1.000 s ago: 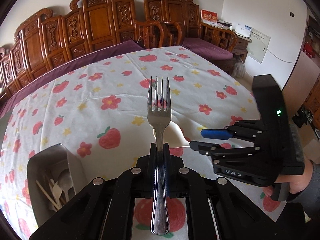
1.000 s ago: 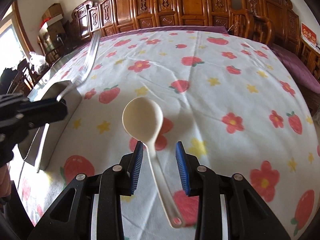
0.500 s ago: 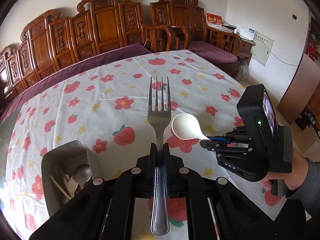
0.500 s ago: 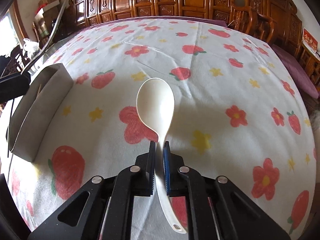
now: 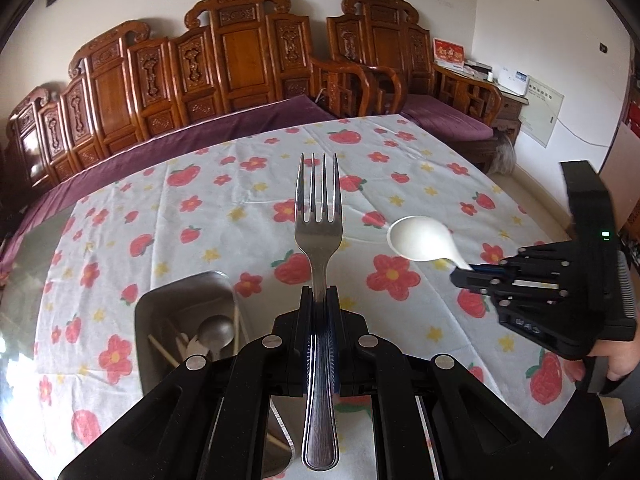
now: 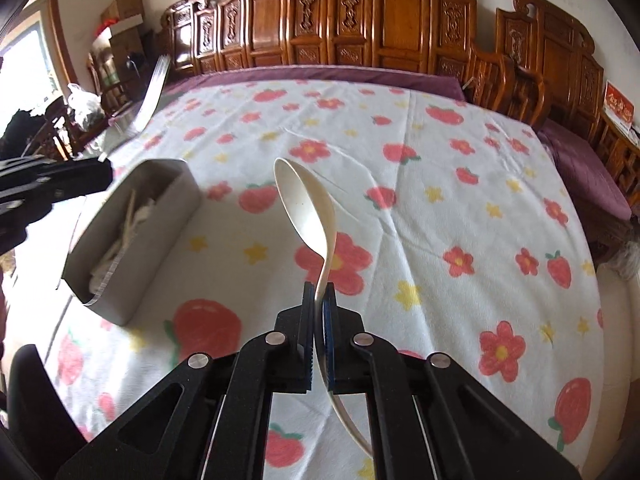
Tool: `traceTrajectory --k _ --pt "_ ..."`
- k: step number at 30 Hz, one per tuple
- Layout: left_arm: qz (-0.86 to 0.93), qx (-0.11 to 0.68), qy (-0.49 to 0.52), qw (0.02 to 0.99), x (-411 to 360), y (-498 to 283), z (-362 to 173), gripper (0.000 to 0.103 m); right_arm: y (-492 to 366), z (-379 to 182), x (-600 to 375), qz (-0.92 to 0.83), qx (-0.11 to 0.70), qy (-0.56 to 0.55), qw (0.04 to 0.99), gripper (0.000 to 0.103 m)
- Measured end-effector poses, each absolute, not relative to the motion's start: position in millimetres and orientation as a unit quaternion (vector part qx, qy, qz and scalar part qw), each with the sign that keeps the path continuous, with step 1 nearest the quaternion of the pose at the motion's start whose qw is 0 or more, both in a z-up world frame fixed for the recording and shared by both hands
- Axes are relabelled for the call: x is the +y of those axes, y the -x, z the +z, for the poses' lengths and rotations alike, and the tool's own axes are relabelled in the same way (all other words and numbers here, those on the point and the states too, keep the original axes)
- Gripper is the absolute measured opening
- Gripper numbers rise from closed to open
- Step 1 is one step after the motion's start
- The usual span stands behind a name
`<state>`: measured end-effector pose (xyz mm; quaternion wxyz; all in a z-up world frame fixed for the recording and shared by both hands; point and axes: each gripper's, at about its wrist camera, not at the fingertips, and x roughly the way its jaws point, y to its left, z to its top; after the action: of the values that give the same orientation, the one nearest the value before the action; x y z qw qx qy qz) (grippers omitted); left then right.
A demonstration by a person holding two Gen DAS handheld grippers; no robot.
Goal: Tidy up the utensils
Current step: 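Carry the metal fork into the metal tray and open the left tool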
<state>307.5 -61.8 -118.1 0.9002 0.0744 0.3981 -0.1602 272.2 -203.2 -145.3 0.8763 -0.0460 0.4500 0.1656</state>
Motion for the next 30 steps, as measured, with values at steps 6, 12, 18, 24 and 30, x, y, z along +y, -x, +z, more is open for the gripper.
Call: traceTrajectory --k 6,12,18,24,30 --pt "-0.138 0.402 -0.066 0.903 -33.5 -309.7 -119.2 0.006 -268.4 -136.4 -188.8 0.175 0.448 0.044 0.876 0.005" --pt "-0.111 0.417 -0.063 0.900 -1.9 -319.1 -135.0 0.006 -267.7 -131.1 -170.4 0.189 0.446 0.040 0.874 0.005" --pt "-0.090 0.446 -0.053 0.889 23.1 -332.1 -166.1 0.006 -266.3 -127.9 -147.5 0.207 0.441 0.039 0.872 0.005" --pt "-0.082 0.471 -0.053 0.877 31.7 -334.8 -195.3 0.006 -264.6 -120.6 -129.0 0.223 0.435 0.038 0.872 0.005" --pt "-0.076 0.486 -0.046 0.870 37.1 -338.9 -205.4 0.006 -263.8 -115.6 -114.4 0.230 0.432 0.034 0.871 0.005"
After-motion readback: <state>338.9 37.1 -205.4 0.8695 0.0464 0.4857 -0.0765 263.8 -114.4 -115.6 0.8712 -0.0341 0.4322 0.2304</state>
